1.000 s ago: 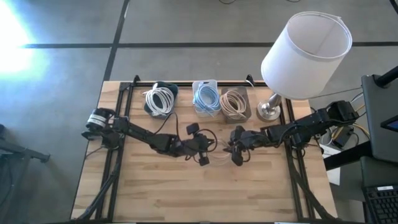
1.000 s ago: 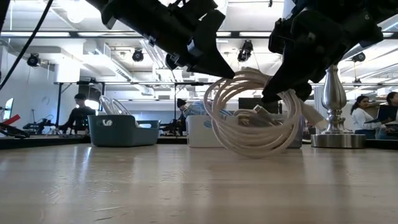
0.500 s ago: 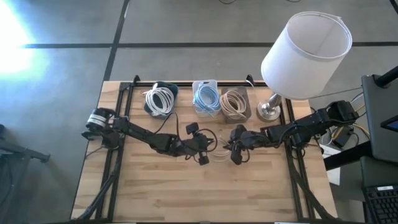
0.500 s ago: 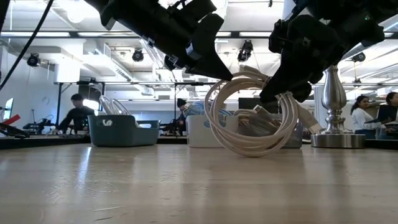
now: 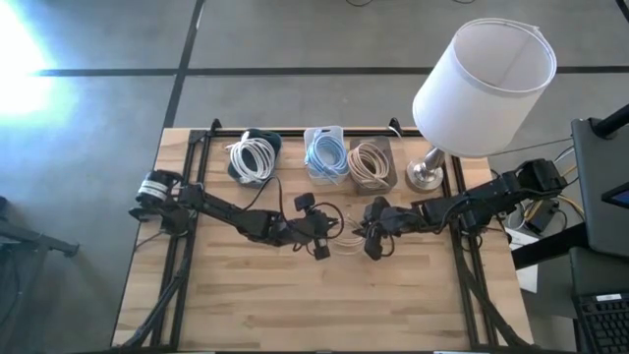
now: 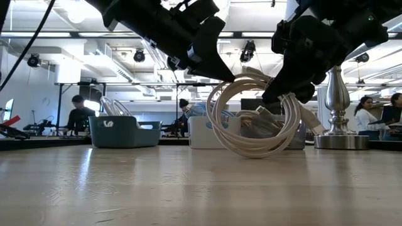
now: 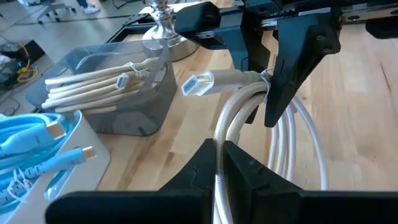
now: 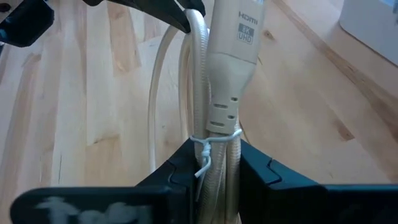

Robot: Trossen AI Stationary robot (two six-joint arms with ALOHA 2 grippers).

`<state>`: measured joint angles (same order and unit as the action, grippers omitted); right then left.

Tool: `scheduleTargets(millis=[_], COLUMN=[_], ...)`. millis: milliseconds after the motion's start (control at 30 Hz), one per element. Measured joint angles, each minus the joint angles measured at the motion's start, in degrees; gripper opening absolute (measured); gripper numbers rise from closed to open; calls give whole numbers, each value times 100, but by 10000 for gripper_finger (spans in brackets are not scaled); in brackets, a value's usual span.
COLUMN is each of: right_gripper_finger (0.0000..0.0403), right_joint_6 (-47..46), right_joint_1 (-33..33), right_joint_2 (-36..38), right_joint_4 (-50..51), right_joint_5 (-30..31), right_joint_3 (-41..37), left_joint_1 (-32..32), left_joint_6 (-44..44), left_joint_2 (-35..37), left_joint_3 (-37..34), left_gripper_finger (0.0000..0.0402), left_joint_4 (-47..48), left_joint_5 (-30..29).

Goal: Sort HDMI cables
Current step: Put the brown HDMI cable into the black bin

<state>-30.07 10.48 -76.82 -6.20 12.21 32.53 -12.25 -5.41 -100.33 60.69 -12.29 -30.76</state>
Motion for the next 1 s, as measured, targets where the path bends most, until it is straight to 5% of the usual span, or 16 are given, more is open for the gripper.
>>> scheduleTargets(millis=[267,667,1000], right_gripper_finger=[68,68,68], right_joint_6=[0,46,22], right_joint_1=[-2,-6,-1], right_joint_2=[0,78,761], right_joint_4=[-7,84,2704], right_joint_5=[2,172,1404], right_joint_3=[0,80,998], left_joint_1=[15,20,22], left_joint_6=[-50,37,26], left_joint_2=[0,0,0], left_joint_3=[-2,-7,-7], left_gripper_finger=[32,136,142], left_joint_4=[2,12,48], left_joint_5=[4,-9,-7])
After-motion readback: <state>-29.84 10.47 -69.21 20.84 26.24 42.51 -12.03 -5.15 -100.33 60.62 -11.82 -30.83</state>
